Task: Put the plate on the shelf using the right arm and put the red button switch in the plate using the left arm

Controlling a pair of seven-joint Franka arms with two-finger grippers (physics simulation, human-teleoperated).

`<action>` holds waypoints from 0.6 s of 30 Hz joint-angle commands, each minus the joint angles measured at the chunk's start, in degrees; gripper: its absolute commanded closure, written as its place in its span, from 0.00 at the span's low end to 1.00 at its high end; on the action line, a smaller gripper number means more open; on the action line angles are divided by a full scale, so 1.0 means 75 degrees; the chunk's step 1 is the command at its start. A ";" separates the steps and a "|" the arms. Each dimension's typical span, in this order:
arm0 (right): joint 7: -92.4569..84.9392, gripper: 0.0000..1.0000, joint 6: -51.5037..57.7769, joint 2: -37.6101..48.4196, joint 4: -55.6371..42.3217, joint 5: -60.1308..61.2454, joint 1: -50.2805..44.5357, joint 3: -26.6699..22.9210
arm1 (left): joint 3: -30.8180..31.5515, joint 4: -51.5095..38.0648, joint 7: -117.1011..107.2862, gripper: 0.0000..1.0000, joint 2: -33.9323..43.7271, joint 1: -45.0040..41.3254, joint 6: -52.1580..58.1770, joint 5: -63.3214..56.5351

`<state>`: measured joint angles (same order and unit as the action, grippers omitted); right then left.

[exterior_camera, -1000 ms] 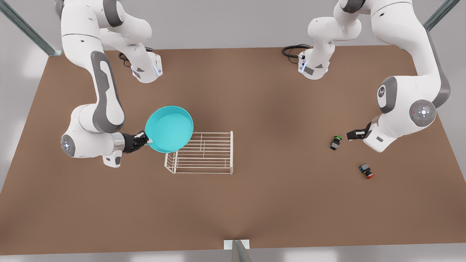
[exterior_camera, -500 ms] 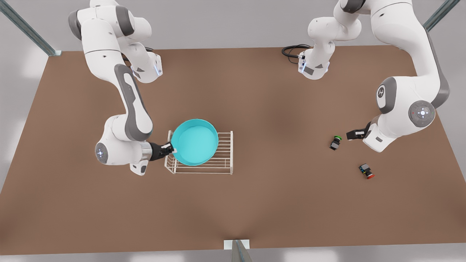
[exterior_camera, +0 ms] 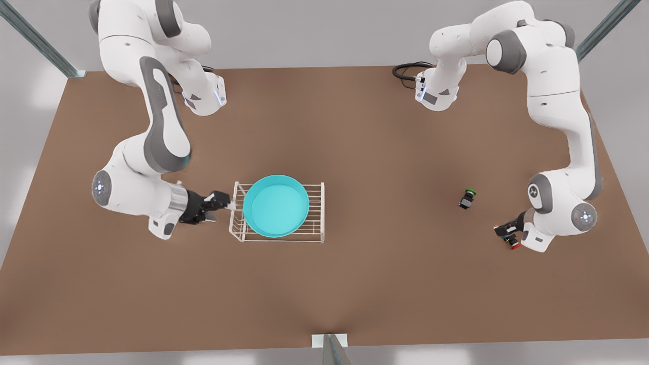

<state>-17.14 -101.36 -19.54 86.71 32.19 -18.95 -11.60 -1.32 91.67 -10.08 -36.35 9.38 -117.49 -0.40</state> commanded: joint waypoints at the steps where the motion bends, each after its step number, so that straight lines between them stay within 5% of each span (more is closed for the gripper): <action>1: 0.2110 0.00 0.1947 0.0156 -0.0135 -0.1044 0.0065 -0.0398 | 0.0000 -0.0035 -0.0309 0.00 -0.0227 0.0050 -0.1643 -0.0462; 3: 0.2051 0.00 0.2803 0.0297 -0.0053 -0.4562 0.0018 -0.0364 | 0.0000 -0.0011 -0.0309 0.00 -0.0309 0.0050 -0.1749 -0.0463; 4: 0.1888 0.02 0.2617 0.0437 0.0087 -0.4457 0.0252 -0.0504 | 0.0000 -0.0011 -0.0064 0.00 -0.0298 0.0050 -0.1749 -0.0498; 6: 0.1395 0.00 0.0166 0.2007 0.2911 -0.3941 0.0616 -0.0446 | 0.0000 0.0012 0.0101 0.00 -0.0309 0.0108 -0.1760 -0.0486; 9: 0.0915 0.00 0.0975 0.2688 0.2713 -0.4410 0.0827 -0.1313 | 0.0000 0.0059 0.0581 0.00 -0.0497 0.0389 -0.2088 -0.0486; 18: 0.1008 0.00 0.0553 0.1879 0.2584 -0.4339 0.0745 -0.1067 | 0.0000 0.0540 0.0570 0.00 -0.0626 0.0389 -0.2557 -0.0498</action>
<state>-11.68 -95.78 -4.90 106.09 -0.22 7.26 -19.87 -1.31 95.57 -8.10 -40.85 12.16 -133.75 -3.94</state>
